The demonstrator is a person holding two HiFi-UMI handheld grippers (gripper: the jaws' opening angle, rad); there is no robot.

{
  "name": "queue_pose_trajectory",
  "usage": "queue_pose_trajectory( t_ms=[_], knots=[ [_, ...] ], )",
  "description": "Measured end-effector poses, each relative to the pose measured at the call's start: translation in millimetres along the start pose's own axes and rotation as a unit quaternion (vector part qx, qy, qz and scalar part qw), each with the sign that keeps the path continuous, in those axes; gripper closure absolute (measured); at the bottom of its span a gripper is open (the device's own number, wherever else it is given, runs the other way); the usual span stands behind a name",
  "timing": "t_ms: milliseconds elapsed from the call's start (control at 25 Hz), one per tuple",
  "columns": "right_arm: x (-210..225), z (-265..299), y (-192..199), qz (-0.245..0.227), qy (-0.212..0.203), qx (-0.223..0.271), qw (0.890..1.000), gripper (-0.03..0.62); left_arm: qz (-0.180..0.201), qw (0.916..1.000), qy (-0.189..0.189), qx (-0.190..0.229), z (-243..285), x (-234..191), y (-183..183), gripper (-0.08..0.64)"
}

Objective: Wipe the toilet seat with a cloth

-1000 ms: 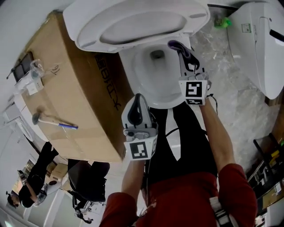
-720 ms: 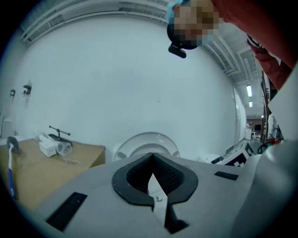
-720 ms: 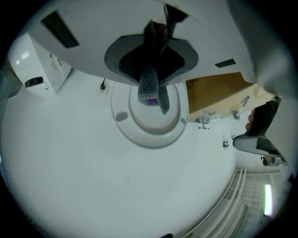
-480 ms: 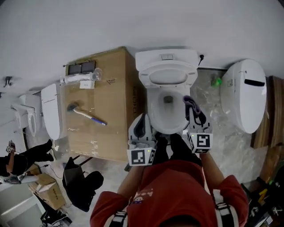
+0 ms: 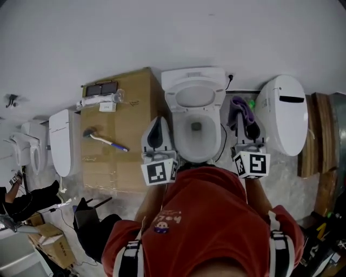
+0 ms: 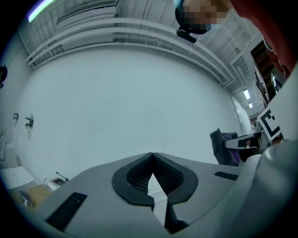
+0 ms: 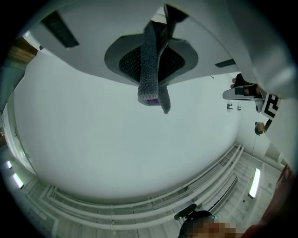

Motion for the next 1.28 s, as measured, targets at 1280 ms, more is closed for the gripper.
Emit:
queue_pose_trajectory(
  t_ms=[1280],
  knots=[
    [35.7, -44.2, 4.1, -0.003, 0.104, 0.002, 0.995, 0.535, 0.515, 0.7787, 0.260, -0.247, 223.0, 113.3, 197.3, 0.427]
  ],
)
Point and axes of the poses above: the fingertips, and each gripper's own axes: z forward along the fingers, x to its right, y out of its underside, the point moved 4 cm from there along -z, backward along the fingers, and after that the axes turned 10 degrees about z, right-handed, at the moved point
